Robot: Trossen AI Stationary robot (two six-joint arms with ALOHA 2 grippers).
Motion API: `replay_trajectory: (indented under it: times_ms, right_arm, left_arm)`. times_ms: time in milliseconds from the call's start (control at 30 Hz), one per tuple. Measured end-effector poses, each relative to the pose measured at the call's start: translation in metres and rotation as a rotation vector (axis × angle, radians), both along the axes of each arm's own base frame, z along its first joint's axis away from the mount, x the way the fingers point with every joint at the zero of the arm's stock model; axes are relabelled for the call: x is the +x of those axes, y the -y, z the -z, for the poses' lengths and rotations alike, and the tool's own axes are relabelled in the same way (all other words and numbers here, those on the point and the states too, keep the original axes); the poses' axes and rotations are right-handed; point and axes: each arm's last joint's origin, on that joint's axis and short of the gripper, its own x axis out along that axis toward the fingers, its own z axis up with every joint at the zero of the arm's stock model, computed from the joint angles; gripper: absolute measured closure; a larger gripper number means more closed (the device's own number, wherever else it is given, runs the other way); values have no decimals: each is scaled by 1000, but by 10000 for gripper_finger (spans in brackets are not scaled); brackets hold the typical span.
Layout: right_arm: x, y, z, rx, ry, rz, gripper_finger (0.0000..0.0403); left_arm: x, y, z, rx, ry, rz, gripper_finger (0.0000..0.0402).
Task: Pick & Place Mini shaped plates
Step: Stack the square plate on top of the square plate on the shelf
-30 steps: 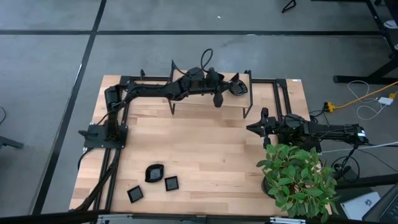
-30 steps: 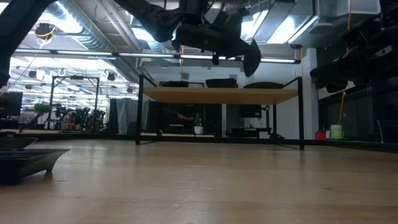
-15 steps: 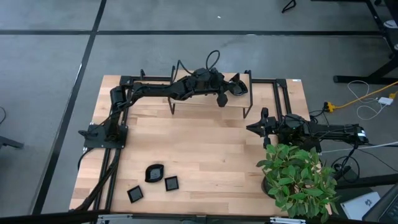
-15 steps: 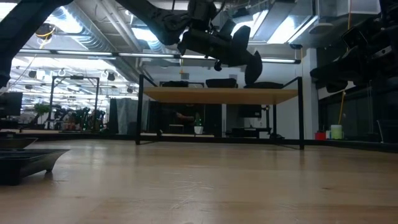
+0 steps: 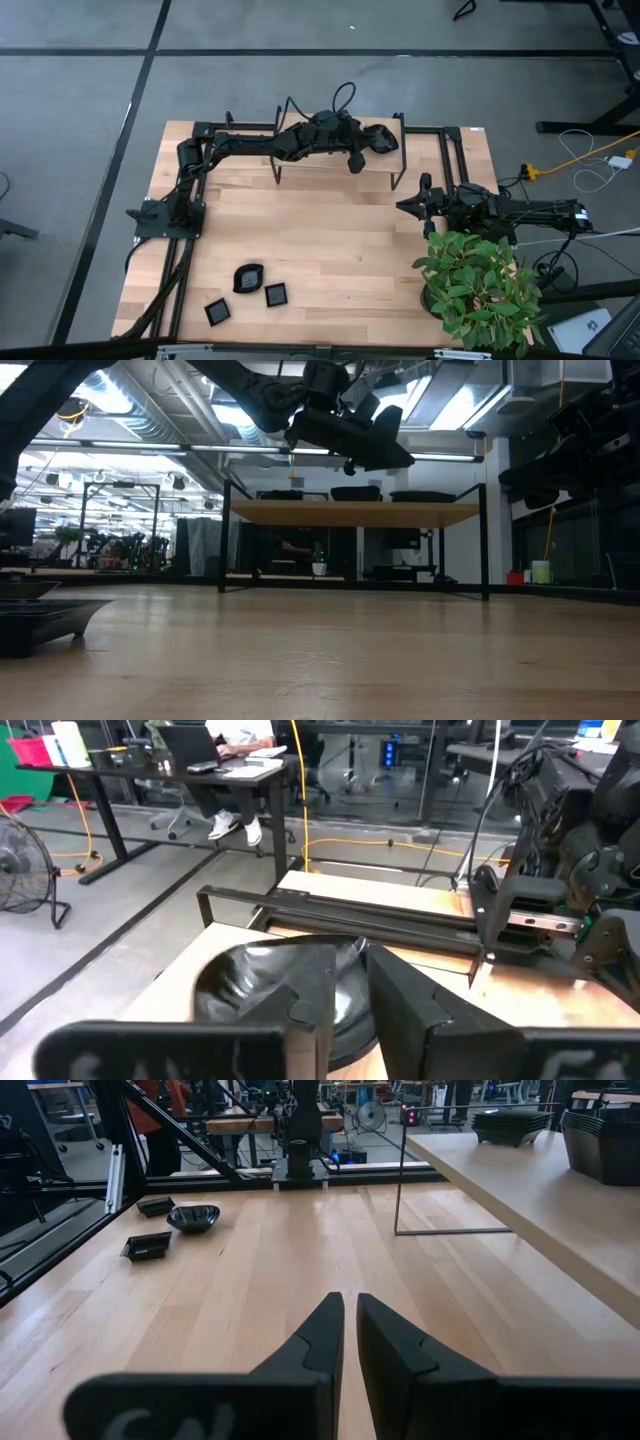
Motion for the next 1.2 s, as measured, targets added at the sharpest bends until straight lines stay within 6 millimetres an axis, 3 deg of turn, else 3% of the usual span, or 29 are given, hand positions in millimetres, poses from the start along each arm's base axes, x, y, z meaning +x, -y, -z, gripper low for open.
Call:
replay_trajectory:
  times_ms: [267,500,767,1200]
  right_arm:
    - [0,0,0,0,0,0,369]
    - [0,0,0,0,0,0,369]
    - [0,0,0,0,0,0,369]
    - [0,0,0,0,0,-1,369]
  left_arm:
    - [1,3,0,-4,2,32,322]
    - [-1,15,-5,-45,-17,209,321]
    - [-8,41,-12,-33,-148,317,323]
    - [-22,94,-17,23,-401,291,324]
